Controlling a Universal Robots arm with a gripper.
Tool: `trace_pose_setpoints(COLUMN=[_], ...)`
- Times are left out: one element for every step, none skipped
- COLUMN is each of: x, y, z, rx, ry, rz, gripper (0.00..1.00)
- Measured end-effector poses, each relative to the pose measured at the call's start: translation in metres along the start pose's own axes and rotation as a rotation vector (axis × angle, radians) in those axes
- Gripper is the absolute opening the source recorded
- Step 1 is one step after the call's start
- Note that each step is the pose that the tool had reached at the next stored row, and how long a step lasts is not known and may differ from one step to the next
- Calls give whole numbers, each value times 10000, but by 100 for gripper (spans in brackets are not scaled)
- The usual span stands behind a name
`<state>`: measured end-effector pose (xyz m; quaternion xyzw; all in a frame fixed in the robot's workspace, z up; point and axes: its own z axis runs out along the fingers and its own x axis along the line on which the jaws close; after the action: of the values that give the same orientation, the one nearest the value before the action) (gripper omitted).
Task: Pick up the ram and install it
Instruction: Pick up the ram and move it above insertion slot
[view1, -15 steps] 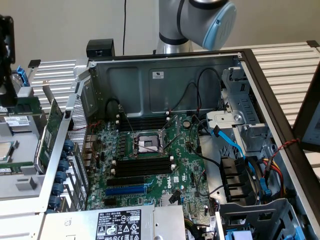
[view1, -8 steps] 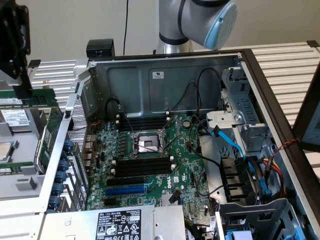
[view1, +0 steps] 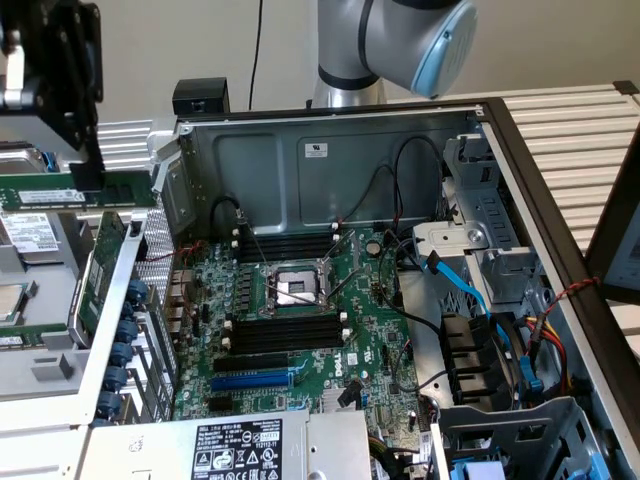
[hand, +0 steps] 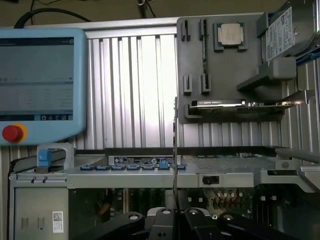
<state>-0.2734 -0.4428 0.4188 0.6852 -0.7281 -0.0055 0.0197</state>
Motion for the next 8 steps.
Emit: trace_pose_setpoints(x=[-2,-5,-8,-11,-14,-17,-22,-26], y=[-45,-90,-138,-182,-227,-275,-319,-364], z=[-2,-3,-5,-6,-8,-9,-9,-7], rx=[-6,-8,-9,-10,-11,-12,-14,-14], ry=[-6,-17,-38,-59,-73,-76,-76,-77], rz=[-1,-2,-4,-6,-7,-8,-7,-8], gripper=[13,13,13,13,13,13,13,13])
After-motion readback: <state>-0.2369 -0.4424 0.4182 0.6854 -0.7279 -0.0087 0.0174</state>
